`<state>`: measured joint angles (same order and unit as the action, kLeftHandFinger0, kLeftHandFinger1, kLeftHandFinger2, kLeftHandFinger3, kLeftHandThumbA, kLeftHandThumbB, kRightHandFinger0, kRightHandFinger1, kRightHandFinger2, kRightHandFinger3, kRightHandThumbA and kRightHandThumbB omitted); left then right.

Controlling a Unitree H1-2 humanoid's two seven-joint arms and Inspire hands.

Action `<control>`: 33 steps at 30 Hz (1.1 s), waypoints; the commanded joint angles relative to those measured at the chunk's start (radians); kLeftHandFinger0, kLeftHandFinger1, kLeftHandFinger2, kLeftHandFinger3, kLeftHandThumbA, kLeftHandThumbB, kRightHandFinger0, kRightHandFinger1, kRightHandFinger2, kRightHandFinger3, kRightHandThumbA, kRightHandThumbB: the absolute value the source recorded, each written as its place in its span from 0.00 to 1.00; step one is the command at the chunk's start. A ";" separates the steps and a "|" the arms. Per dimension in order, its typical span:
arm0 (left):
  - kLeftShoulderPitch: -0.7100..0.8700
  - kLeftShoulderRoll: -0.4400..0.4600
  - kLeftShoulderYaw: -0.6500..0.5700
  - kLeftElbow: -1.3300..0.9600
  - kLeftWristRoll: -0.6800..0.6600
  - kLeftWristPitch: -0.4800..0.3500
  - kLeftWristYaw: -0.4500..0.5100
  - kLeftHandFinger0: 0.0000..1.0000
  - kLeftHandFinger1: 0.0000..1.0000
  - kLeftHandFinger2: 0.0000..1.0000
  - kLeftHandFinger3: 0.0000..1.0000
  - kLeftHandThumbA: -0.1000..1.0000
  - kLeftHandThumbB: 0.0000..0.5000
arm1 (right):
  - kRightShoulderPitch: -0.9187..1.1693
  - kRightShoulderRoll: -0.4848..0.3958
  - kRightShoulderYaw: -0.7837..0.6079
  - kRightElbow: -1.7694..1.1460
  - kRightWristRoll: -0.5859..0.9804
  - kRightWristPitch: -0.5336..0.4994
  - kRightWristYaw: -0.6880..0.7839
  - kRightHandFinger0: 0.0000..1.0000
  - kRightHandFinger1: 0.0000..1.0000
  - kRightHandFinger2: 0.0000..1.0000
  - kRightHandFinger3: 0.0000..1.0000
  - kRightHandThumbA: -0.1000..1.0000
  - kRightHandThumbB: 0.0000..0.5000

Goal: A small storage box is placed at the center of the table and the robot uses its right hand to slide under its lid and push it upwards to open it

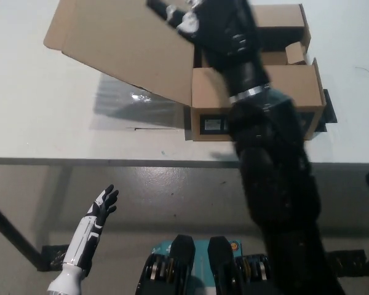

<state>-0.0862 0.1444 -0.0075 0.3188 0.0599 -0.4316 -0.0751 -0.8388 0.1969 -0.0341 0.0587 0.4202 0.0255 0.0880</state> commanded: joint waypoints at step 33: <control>-0.023 0.005 0.004 -0.012 -0.057 -0.033 -0.028 1.00 1.00 1.00 1.00 1.00 1.00 | 1.041 -0.233 0.006 -0.527 -0.264 -0.413 0.091 1.00 1.00 1.00 1.00 1.00 0.60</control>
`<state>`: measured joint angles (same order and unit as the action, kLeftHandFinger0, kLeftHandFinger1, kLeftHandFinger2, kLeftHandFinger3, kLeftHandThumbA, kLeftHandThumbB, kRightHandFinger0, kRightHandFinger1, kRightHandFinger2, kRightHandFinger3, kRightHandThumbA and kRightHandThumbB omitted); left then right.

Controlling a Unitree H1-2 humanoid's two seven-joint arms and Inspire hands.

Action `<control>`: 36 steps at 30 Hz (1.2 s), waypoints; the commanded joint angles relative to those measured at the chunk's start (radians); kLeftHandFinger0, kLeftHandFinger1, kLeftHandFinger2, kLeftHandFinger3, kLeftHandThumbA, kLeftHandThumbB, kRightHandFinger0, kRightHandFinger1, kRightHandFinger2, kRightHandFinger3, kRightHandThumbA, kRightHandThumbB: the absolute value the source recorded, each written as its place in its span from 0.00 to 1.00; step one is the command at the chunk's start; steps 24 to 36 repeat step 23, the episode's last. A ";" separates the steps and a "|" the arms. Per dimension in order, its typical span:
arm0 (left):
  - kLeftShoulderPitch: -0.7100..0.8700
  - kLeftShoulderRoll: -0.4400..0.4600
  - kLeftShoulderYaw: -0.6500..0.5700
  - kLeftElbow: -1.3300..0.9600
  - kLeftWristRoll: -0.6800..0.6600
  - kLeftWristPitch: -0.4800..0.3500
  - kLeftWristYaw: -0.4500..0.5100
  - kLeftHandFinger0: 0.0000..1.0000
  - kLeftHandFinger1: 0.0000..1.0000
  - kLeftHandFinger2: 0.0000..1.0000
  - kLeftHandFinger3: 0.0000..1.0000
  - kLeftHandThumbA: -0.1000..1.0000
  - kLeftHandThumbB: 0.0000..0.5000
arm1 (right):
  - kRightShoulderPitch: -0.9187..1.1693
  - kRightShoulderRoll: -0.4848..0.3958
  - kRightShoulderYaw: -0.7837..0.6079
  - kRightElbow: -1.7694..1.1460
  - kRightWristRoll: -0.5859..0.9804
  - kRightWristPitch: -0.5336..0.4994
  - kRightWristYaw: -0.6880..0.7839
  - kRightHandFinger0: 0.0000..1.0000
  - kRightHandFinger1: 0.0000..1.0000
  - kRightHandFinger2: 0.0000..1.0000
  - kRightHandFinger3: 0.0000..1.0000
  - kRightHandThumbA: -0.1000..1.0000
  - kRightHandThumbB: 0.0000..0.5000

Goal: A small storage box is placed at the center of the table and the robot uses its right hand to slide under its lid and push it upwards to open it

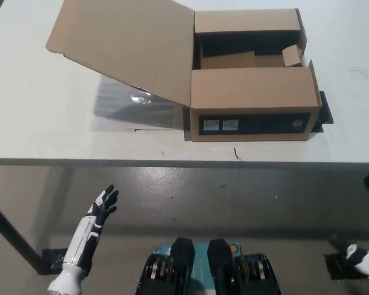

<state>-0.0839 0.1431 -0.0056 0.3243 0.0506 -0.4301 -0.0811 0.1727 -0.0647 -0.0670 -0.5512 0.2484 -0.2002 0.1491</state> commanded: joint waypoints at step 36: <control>-0.039 0.011 0.000 -0.011 -0.055 -0.040 -0.031 1.00 1.00 1.00 1.00 1.00 1.00 | -0.083 0.020 -0.020 0.596 -0.164 -0.270 -0.032 1.00 1.00 1.00 1.00 1.00 0.43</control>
